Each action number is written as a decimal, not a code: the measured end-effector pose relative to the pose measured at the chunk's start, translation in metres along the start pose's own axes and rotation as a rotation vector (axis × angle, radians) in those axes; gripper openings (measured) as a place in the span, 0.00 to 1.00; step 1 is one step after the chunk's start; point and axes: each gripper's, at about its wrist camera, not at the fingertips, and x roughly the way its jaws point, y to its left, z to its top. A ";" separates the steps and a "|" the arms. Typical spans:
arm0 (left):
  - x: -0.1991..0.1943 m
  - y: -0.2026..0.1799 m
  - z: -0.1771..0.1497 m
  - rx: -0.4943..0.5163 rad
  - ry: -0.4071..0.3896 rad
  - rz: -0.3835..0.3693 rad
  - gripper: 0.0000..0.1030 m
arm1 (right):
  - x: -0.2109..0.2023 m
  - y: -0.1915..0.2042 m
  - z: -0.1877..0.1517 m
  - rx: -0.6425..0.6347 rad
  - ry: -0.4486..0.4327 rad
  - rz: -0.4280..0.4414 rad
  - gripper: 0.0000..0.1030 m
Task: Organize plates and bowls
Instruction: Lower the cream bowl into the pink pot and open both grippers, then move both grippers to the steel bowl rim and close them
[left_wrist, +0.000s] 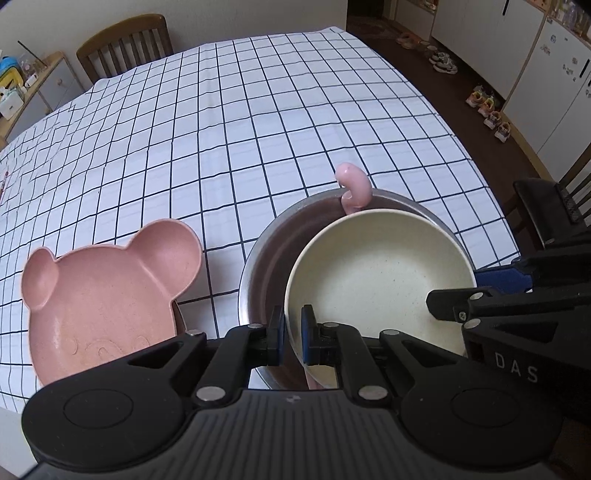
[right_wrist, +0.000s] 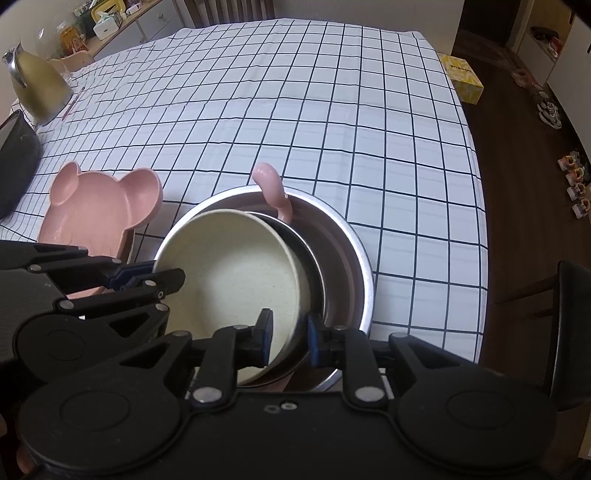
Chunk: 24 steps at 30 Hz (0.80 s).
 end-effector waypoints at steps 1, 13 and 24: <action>0.000 0.001 0.000 -0.003 -0.001 -0.005 0.08 | 0.000 -0.001 0.000 0.003 0.001 0.005 0.22; -0.009 0.005 -0.001 -0.024 -0.024 -0.039 0.08 | -0.010 -0.010 -0.001 0.018 -0.035 0.029 0.41; -0.030 0.006 -0.003 -0.048 -0.074 -0.060 0.13 | -0.033 -0.014 -0.004 0.018 -0.095 0.073 0.62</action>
